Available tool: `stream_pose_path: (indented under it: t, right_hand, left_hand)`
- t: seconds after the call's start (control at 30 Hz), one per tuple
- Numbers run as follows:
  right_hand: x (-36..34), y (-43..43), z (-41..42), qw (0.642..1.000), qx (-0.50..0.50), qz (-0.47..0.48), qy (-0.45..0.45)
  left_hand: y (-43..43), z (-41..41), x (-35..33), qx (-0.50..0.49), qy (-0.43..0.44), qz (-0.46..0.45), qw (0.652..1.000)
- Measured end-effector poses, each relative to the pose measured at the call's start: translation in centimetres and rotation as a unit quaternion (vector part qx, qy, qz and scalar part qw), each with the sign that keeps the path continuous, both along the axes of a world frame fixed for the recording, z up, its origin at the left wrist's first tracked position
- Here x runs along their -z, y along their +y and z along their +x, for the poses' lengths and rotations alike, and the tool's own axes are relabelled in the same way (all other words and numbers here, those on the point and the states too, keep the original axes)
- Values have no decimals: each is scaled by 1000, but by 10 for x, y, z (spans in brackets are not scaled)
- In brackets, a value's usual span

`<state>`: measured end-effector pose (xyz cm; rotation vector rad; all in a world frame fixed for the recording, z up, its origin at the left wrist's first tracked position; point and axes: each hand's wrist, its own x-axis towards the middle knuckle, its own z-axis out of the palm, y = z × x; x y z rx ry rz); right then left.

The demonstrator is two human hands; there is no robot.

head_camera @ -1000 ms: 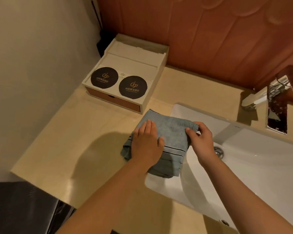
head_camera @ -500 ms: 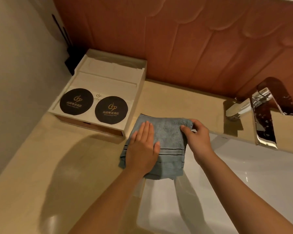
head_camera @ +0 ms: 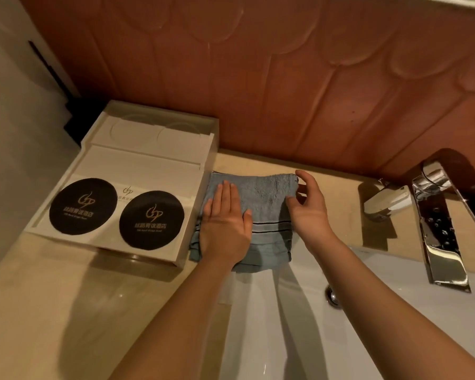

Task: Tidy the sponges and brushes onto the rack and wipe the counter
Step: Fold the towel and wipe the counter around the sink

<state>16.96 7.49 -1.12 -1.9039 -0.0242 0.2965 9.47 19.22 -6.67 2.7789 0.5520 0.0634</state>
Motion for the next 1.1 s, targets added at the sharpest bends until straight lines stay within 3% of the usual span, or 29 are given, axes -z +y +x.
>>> stream_pose_path:
  t: [0.17,0.23,0.33,0.4,0.57,0.83,0.97,1.1]
  right_hand:
    - [12,3,20,999,-8,-36,-19]
    - [17,5,21,989,-55,-123,-62]
    - [23,11,22,931,-104,-314,-153]
    - [25,18,24,902,-122,-358,-209]
    - [35,37,39,889,-185,-359,-214]
    - [50,40,37,873,-182,-400,-212]
    - [50,31,37,862,-201,-418,-206]
    - [47,10,38,849,-215,-445,-186]
  left_hand:
    - [8,34,5,-32,-33,-1,999]
    - [11,46,7,-38,-64,9,997]
    - [16,62,9,-28,-74,15,997]
    - [17,68,6,-23,-76,22,997]
    - [22,77,6,-14,-62,34,997]
    - [23,80,6,-8,-39,14,999]
    - [20,79,9,-6,-47,47,998]
    - [2,77,4,17,-7,37,999]
